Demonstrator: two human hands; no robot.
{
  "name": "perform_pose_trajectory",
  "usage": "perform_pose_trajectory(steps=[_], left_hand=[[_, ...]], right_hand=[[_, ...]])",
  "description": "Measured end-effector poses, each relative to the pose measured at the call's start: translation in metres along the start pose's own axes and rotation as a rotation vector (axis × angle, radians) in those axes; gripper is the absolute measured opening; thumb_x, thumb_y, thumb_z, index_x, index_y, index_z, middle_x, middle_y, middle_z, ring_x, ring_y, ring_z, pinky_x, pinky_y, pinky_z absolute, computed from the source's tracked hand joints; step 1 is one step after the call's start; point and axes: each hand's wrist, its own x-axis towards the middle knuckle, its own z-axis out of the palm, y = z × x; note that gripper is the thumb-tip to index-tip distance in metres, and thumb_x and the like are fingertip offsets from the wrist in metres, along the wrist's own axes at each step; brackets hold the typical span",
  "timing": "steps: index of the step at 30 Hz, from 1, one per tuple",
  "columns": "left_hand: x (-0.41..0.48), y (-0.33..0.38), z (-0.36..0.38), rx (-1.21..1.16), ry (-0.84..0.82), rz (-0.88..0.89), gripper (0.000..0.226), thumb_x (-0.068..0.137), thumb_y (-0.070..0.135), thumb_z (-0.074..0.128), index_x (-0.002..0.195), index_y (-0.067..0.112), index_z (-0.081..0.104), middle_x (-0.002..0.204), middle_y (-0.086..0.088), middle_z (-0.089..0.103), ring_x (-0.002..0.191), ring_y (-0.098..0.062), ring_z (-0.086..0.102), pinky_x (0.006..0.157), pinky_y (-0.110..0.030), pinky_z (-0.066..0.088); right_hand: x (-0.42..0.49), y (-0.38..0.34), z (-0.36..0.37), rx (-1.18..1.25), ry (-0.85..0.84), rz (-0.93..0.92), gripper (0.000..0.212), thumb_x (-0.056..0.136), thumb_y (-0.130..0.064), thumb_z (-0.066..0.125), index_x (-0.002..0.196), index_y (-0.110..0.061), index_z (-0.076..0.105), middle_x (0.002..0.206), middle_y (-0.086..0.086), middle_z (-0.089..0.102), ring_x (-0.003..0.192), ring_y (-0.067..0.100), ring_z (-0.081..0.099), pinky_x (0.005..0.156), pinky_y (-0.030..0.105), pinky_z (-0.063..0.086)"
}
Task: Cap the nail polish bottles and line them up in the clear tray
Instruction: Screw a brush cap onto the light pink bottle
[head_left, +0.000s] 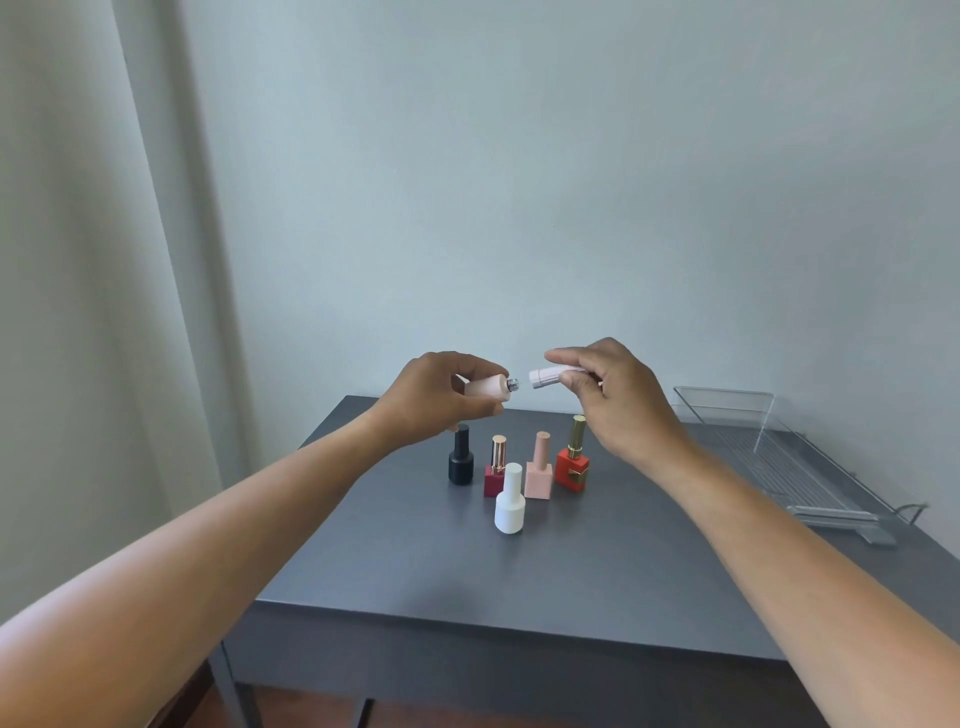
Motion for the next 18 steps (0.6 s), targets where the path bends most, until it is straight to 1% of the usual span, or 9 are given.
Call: perform_pose_trajectory(steps=[3,4,6,7,8,11,13,16,18], left_hand=[[0.002,0.000,0.006,0.012,0.006,0.003,0.031,0.075,0.023,0.081,0.101,0.038,0.074,0.089,0.009,0.074,0.067,-0.004,0.062,0.055,-0.020,0.055],[0.002,0.000,0.008,0.008,0.010,0.010,0.032,0.075,0.022,0.082,0.101,0.039,0.073,0.092,0.009,0.073,0.068,-0.004,0.063,0.057,-0.022,0.057],[0.003,0.001,0.011,-0.022,0.020,0.021,0.033,0.073,0.022,0.083,0.098,0.040,0.070,0.096,0.010,0.071,0.068,-0.004,0.063,0.058,-0.023,0.058],[0.003,0.002,0.013,-0.041,0.022,0.023,0.032,0.073,0.022,0.084,0.095,0.038,0.070,0.094,0.013,0.071,0.068,-0.003,0.063,0.058,-0.024,0.057],[0.003,0.002,0.014,-0.056,0.023,0.024,0.029,0.072,0.021,0.084,0.093,0.036,0.070,0.090,0.016,0.072,0.067,-0.003,0.063,0.058,-0.024,0.057],[0.003,0.003,0.017,-0.065,0.028,0.027,0.025,0.072,0.020,0.083,0.091,0.033,0.072,0.080,0.023,0.072,0.065,0.000,0.064,0.056,-0.022,0.054],[0.003,0.004,0.019,-0.060,0.038,0.039,0.025,0.072,0.020,0.083,0.091,0.033,0.072,0.078,0.026,0.071,0.062,0.003,0.062,0.055,-0.019,0.052],[0.002,0.006,0.023,-0.052,0.037,0.056,0.026,0.072,0.020,0.084,0.092,0.033,0.072,0.080,0.026,0.071,0.064,0.004,0.062,0.053,-0.016,0.052],[0.002,0.006,0.026,-0.049,0.026,0.053,0.026,0.072,0.020,0.084,0.092,0.032,0.072,0.079,0.026,0.071,0.064,0.003,0.062,0.053,-0.015,0.051]], right_hand=[[-0.001,0.003,0.001,0.107,0.047,0.047,0.028,0.090,-0.009,0.064,0.115,-0.021,0.068,0.092,-0.005,0.062,0.083,0.001,0.056,0.071,0.001,0.038],[-0.002,0.004,0.001,0.167,0.062,0.080,0.027,0.088,-0.009,0.068,0.111,-0.022,0.068,0.089,-0.008,0.064,0.082,0.001,0.059,0.072,0.005,0.042],[-0.001,0.005,0.001,0.271,0.081,0.143,0.023,0.083,-0.008,0.073,0.100,-0.023,0.070,0.081,-0.010,0.064,0.077,0.005,0.062,0.075,0.021,0.052],[-0.001,0.006,0.001,0.299,0.087,0.165,0.021,0.082,-0.008,0.075,0.096,-0.023,0.070,0.078,-0.010,0.065,0.076,0.009,0.063,0.074,0.027,0.055],[-0.001,0.007,0.001,0.314,0.092,0.178,0.019,0.081,-0.008,0.076,0.091,-0.024,0.071,0.076,-0.009,0.067,0.074,0.011,0.065,0.072,0.029,0.056],[-0.001,0.012,0.000,0.338,0.100,0.184,0.015,0.082,-0.015,0.075,0.079,-0.028,0.071,0.068,-0.008,0.069,0.064,0.010,0.066,0.061,0.027,0.057],[0.000,0.015,-0.001,0.299,0.091,0.189,0.010,0.085,-0.028,0.073,0.076,-0.026,0.071,0.063,-0.007,0.068,0.056,0.006,0.062,0.056,0.028,0.054],[0.002,0.019,-0.006,0.179,0.063,0.216,0.043,0.088,-0.053,0.061,0.067,-0.015,0.067,0.052,-0.008,0.064,0.046,0.002,0.056,0.056,0.029,0.050],[0.004,0.019,-0.010,0.082,0.023,0.248,0.061,0.088,-0.064,0.050,0.057,-0.012,0.062,0.045,-0.009,0.062,0.045,0.008,0.058,0.060,0.031,0.051]])
